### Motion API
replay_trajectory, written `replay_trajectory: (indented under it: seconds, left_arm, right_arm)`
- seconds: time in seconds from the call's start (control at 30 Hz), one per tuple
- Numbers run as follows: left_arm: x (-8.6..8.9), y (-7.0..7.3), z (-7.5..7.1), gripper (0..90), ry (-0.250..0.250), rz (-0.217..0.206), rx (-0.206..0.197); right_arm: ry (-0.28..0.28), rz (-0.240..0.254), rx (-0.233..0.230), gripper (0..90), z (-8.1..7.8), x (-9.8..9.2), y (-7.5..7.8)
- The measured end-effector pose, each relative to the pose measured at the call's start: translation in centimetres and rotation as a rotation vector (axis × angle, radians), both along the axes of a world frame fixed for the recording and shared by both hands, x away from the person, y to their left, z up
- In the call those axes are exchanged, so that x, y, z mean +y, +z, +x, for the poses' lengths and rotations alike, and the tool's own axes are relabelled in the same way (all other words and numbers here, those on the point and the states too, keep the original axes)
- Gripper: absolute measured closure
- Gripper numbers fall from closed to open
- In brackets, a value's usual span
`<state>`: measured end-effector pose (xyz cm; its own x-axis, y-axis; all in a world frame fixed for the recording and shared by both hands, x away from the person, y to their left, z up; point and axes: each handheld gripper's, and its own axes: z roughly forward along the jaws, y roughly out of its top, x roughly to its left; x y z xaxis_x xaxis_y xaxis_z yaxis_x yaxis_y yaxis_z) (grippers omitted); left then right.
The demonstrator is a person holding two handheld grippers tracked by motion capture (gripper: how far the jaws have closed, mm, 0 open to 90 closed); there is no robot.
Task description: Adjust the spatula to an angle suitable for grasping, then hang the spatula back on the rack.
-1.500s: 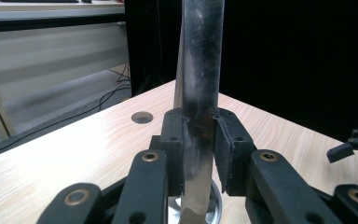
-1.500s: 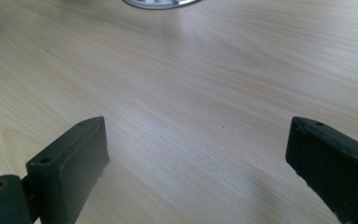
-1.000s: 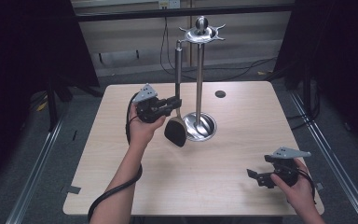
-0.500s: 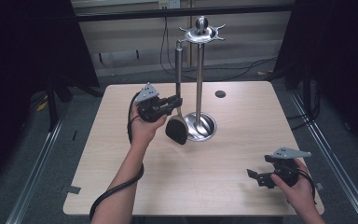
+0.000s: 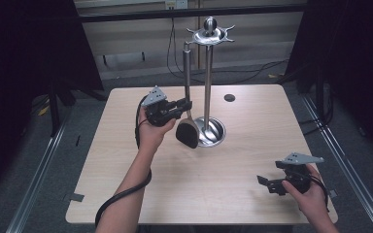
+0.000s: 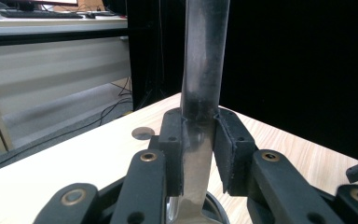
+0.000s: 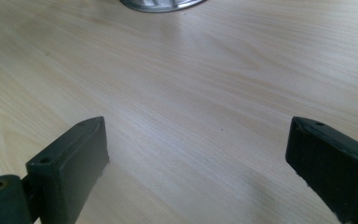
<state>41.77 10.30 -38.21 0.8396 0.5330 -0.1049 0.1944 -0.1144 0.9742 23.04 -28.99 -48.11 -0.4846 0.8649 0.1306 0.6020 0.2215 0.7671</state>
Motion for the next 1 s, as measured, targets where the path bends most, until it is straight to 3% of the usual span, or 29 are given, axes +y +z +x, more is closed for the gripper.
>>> replay_trajectory:
  seconds: [0.1, 0.37, 0.5, 0.57, 0.63, 0.7, 0.73, 0.87, 0.9, 0.93, 1.0]
  left_arm:
    - [0.1, -0.1, 0.1, 72.4, -0.016, -0.019, 0.002]
    - [0.0, 0.1, 0.3, 68.0, -0.029, -0.009, 0.003]
    - [-0.1, 0.1, 0.3, 64.8, -0.026, -0.025, 0.001]
    - [-0.1, 0.0, 0.2, 62.2, 0.015, -0.027, 0.002]
    - [0.1, 0.0, 0.2, 50.8, 0.003, -0.011, -0.001]
    - [0.2, -0.1, 0.1, 45.9, 0.014, -0.024, 0.000]
    - [0.2, -0.2, -0.1, 38.2, 0.027, -0.011, -0.009]
    - [0.4, -0.3, -0.6, 33.0, 0.034, 0.010, -0.024]
    - [0.4, -0.4, -0.8, 28.3, 0.042, 0.012, -0.028]
    - [0.5, -0.4, -0.9, 28.3, 0.058, 0.035, -0.029]
    - [0.9, -0.4, -1.1, 23.9, 0.072, 0.035, -0.010]
  right_arm:
    - [0.004, 0.004, 0.002, 5.2, -0.1, 0.1, 0.0]
    - [0.004, 0.002, -0.004, 5.2, -0.1, 0.0, 0.1]
    - [0.005, 0.002, -0.002, 5.2, 0.0, 0.0, 0.0]
    - [0.007, 0.000, -0.002, 5.2, 0.0, 0.0, 0.0]
    - [0.009, 0.000, 0.003, 5.2, 0.0, 0.1, 0.0]
    - [0.009, 0.000, 0.003, 5.2, 0.0, 0.1, 0.0]
    - [0.007, 0.004, 0.000, 5.2, 0.1, 0.1, 0.0]
    - [0.012, -0.004, 0.005, 5.2, 0.1, 0.2, -0.1]
    - [0.009, -0.004, 0.006, 5.2, 0.0, 0.2, 0.0]
    - [0.009, -0.004, 0.006, 5.2, 0.0, 0.2, 0.0]
    - [0.011, 0.003, -0.003, 5.2, 0.1, 0.3, 0.2]
